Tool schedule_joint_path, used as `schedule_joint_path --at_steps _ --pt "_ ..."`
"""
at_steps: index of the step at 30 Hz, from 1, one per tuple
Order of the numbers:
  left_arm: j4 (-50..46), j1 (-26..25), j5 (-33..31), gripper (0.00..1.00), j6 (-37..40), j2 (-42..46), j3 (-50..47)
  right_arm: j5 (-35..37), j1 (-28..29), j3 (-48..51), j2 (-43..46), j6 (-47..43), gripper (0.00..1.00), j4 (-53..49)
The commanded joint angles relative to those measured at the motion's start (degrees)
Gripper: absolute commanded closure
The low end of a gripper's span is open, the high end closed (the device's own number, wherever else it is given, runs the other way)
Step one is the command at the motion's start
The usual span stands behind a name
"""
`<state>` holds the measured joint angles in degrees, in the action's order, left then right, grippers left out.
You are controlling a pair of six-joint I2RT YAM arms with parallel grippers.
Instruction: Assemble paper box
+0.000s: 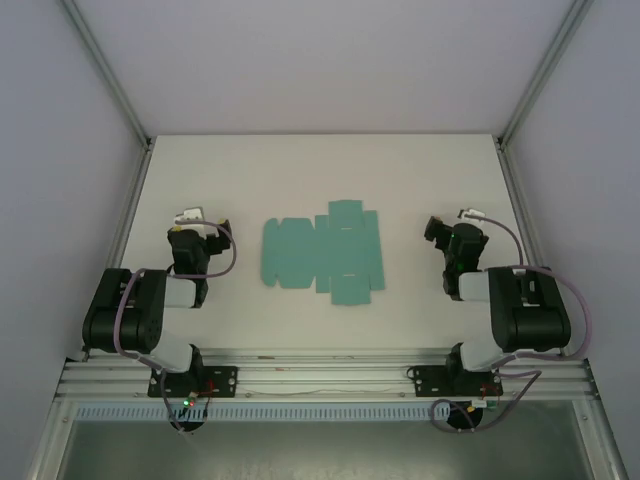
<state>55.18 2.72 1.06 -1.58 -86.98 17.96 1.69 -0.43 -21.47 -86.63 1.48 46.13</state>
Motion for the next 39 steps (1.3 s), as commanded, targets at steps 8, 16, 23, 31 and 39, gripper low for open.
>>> schedule_joint_path --at_steps 8,16,23,31,39 --pt "1.08 -0.44 -0.53 0.0 0.78 0.32 1.09 1.32 -0.02 -1.1 0.74 0.29 0.0 1.06" --pt "1.01 -0.44 -0.52 0.0 0.7 0.33 1.05 1.21 -0.01 -1.12 0.69 0.49 0.0 1.02" --pt "-7.12 -0.46 -0.39 0.0 0.82 4.54 4.0 1.36 -0.01 -1.01 0.86 0.49 0.0 1.41" --pt "-31.92 -0.5 5.24 0.0 -10.27 18.78 13.42 -0.49 0.59 -12.34 12.92 4.72 0.0 -27.41" --pt "-43.15 -5.4 17.13 0.0 -21.12 10.51 20.66 -9.52 13.43 -19.13 11.31 13.96 0.08 -41.4"
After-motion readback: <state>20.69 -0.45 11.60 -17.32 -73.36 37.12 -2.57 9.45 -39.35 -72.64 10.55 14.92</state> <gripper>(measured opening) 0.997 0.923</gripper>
